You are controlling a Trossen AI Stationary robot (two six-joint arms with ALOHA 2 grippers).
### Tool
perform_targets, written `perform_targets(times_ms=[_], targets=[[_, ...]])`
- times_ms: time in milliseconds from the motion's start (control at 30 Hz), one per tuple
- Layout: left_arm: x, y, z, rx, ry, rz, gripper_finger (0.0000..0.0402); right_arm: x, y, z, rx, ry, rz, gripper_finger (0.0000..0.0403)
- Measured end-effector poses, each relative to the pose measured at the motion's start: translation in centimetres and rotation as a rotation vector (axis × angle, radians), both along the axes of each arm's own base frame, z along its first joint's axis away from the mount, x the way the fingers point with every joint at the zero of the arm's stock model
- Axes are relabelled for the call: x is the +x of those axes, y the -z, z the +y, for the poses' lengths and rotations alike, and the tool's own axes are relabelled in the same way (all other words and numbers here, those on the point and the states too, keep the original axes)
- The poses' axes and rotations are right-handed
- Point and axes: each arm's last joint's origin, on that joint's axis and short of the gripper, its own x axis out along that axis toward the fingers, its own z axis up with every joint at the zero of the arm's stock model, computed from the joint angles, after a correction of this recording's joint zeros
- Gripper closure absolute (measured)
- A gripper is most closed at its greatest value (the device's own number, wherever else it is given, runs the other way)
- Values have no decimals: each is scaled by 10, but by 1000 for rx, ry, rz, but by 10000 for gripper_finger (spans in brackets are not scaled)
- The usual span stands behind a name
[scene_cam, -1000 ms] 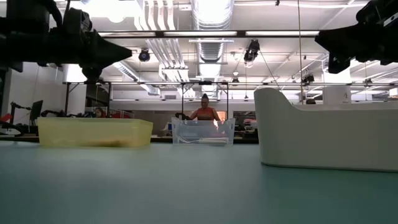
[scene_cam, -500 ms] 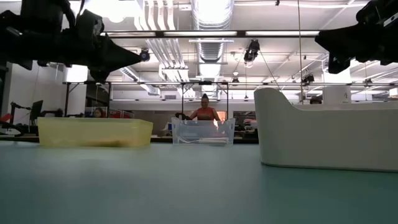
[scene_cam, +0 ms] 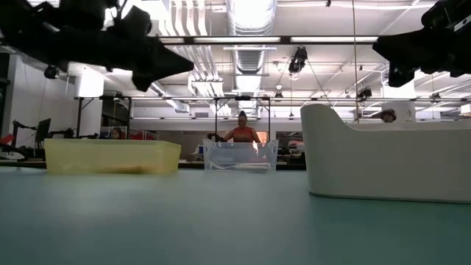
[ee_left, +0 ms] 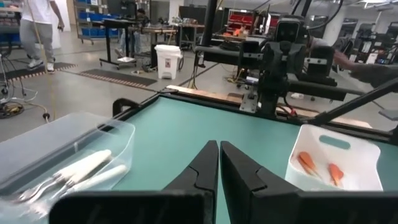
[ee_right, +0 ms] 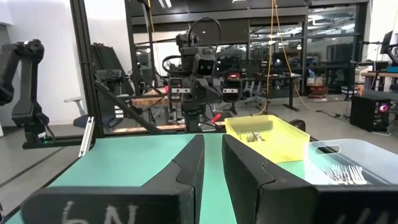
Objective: Sort silverware by color (type)
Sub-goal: Return to Home Position
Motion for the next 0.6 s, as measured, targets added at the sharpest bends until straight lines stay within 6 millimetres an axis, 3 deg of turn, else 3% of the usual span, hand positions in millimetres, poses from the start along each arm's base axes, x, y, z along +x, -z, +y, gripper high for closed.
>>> perform_targets(times_ms=[300,467,600], targets=[[66,-32,3,2,0,-46,402,0,0,0,0,0,0,355],[120,-57,5,5,0,-115,402,0,0,0,0,0,0,355],[175,-83,7,9,0,-209,402,0,0,0,0,0,0,355]])
